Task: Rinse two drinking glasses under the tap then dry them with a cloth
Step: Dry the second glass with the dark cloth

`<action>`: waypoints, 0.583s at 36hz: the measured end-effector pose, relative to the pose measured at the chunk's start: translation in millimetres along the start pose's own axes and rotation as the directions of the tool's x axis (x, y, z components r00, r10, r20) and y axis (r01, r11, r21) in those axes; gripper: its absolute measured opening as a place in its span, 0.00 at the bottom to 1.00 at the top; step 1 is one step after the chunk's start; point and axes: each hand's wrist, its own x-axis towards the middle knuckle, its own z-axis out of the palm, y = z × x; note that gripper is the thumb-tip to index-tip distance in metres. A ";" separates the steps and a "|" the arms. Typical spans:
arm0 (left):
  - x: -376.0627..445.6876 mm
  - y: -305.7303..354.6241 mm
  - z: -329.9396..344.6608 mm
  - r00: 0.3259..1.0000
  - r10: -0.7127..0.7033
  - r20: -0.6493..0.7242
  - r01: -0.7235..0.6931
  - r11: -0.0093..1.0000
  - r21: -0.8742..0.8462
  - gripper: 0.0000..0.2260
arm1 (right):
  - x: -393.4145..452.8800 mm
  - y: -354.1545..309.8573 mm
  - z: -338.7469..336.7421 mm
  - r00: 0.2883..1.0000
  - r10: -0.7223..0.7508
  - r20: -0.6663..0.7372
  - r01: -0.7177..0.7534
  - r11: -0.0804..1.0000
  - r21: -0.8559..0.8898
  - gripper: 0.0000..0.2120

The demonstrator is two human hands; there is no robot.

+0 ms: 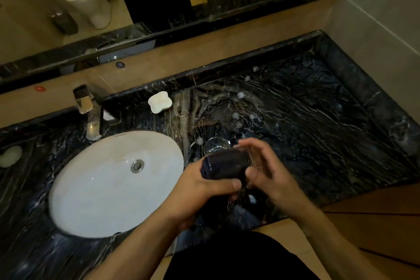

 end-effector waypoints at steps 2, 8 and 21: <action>0.7 -1.2 2.7 0.999 -0.049 0.017 0.051 0.987 -0.150 0.18 | -0.7 4.6 13.1 0.991 -0.078 -0.112 0.071 0.995 -0.066 0.22; -3.6 -4.7 11.6 0.999 0.008 0.048 -0.003 0.996 -0.085 0.25 | 8.4 3.9 27.3 0.906 -0.269 -0.327 0.203 0.954 -0.222 0.15; 5.6 -47.1 -15.6 0.669 0.464 0.580 -0.600 -0.122 0.790 0.17 | 25.9 -13.0 15.6 0.765 0.645 -0.008 -0.644 0.765 0.015 0.21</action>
